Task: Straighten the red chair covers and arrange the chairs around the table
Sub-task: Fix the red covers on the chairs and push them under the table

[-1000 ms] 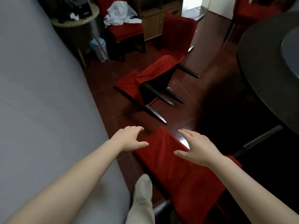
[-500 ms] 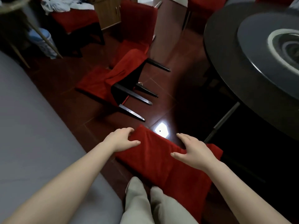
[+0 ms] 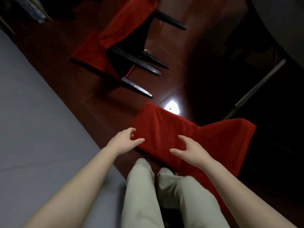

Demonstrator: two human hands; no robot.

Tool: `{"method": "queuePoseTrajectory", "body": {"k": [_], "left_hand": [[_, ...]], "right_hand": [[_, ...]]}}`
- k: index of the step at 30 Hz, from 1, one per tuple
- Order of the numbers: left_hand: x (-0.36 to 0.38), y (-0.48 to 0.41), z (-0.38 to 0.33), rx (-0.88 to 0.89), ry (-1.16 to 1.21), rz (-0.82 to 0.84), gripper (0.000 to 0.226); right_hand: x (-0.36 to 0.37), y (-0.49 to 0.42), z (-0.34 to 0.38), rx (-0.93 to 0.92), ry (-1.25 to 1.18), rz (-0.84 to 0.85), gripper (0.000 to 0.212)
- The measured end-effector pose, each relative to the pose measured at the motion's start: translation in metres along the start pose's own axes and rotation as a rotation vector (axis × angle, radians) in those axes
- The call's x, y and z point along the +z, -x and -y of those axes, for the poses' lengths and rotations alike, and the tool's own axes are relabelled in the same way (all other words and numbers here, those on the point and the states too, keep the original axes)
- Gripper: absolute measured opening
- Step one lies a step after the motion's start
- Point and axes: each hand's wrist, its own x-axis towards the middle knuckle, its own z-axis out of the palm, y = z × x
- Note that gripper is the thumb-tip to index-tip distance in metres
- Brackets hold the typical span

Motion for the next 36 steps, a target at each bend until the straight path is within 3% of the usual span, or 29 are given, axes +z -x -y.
{"method": "queuePoseTrajectory", "body": {"k": [7, 11, 16, 21, 25, 27, 32, 33, 36], "left_hand": [[0.054, -0.103, 0.068, -0.081, 0.121, -0.03, 0.077], [0.089, -0.181, 0.11, -0.074, 0.153, -0.042, 0.078], [0.144, -0.27, 0.164, -0.116, 0.201, 0.013, 0.082], [0.208, -0.318, 0.221, -0.265, 0.311, 0.12, 0.077], [0.25, -0.338, 0.263, -0.337, 0.423, 0.285, 0.088], [0.269, -0.345, 0.28, -0.421, 0.466, 0.3, 0.087], [0.323, -0.371, 0.309, -0.606, 0.926, 0.327, 0.113], [0.33, -0.374, 0.308, -0.612, 1.011, 0.296, 0.113], [0.354, -0.381, 0.306, -0.641, 1.194, 0.193, 0.114]], "right_hand": [[0.077, -0.104, -0.035, 0.218, -0.511, -0.011, 0.072], [0.118, -0.194, -0.056, 0.224, -0.561, -0.081, 0.068], [0.185, -0.302, -0.1, 0.308, -0.615, -0.027, 0.067], [0.261, -0.364, -0.158, 0.526, -0.847, 0.151, 0.056], [0.319, -0.394, -0.195, 0.664, -0.905, 0.382, 0.088], [0.347, -0.403, -0.209, 0.73, -0.938, 0.473, 0.09], [0.412, -0.393, -0.237, 0.839, -1.103, 0.77, 0.1], [0.42, -0.388, -0.237, 0.875, -1.171, 0.737, 0.101], [0.444, -0.386, -0.243, 0.951, -1.418, 0.422, 0.102]]}}
